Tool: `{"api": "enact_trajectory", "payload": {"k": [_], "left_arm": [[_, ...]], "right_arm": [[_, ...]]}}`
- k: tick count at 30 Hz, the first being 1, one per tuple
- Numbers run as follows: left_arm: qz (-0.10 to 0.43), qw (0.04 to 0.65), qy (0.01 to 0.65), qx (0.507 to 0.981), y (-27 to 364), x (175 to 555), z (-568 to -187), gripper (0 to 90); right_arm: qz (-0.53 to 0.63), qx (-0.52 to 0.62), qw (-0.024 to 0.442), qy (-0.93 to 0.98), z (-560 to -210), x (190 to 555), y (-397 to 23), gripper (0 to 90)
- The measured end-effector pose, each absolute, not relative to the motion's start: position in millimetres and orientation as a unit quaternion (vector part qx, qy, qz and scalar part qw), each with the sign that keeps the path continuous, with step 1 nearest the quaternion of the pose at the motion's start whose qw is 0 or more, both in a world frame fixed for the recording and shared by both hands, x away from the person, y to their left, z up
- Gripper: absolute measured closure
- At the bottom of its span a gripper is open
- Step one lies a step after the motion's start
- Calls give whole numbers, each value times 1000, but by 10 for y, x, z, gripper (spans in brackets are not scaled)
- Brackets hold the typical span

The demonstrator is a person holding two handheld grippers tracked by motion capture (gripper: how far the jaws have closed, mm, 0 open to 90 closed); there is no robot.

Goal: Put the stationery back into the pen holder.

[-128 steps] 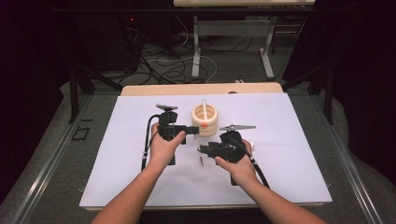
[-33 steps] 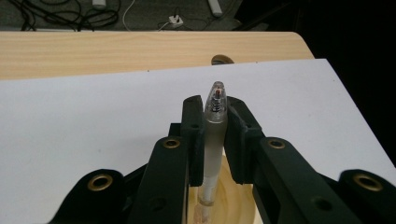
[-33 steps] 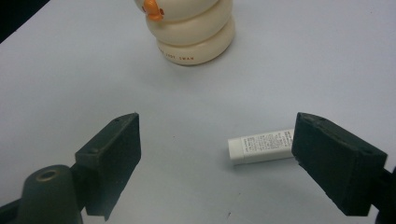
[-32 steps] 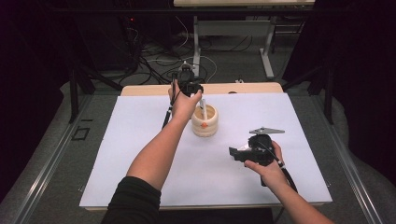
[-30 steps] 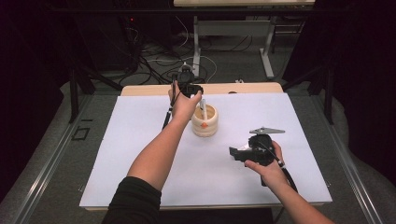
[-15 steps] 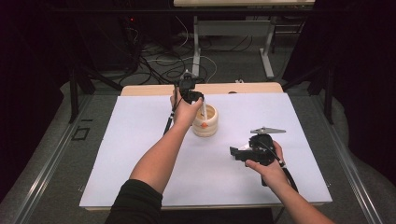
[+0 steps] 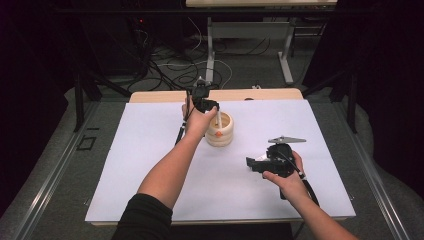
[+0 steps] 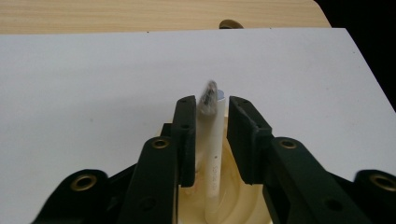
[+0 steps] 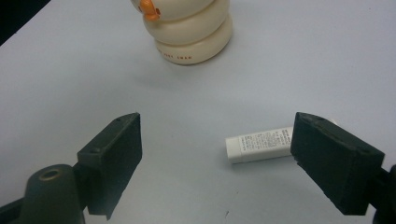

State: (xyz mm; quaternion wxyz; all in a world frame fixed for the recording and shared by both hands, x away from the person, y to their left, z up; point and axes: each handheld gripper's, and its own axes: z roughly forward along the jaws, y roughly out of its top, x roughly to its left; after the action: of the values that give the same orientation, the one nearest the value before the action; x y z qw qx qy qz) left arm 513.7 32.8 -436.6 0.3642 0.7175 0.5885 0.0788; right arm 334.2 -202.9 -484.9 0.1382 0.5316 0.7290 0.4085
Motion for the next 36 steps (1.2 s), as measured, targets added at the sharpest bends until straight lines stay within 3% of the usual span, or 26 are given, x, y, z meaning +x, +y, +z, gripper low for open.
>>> {"api": "enact_trajectory", "payload": {"k": [10,24,36], "left_arm": [[90,374,564,731,325,5019,-4246,597],[90,426,468,769,211,4798,-4250,474],[106,437,414,791,188,4586,-4335,264]], "right_arm": [[413,540,136,721,-4820,3360,-2087,163],[416,553,147,707,-4779,3397,-2224,160],[408,558,161,704,-4743,3411,-2329,150]]}}
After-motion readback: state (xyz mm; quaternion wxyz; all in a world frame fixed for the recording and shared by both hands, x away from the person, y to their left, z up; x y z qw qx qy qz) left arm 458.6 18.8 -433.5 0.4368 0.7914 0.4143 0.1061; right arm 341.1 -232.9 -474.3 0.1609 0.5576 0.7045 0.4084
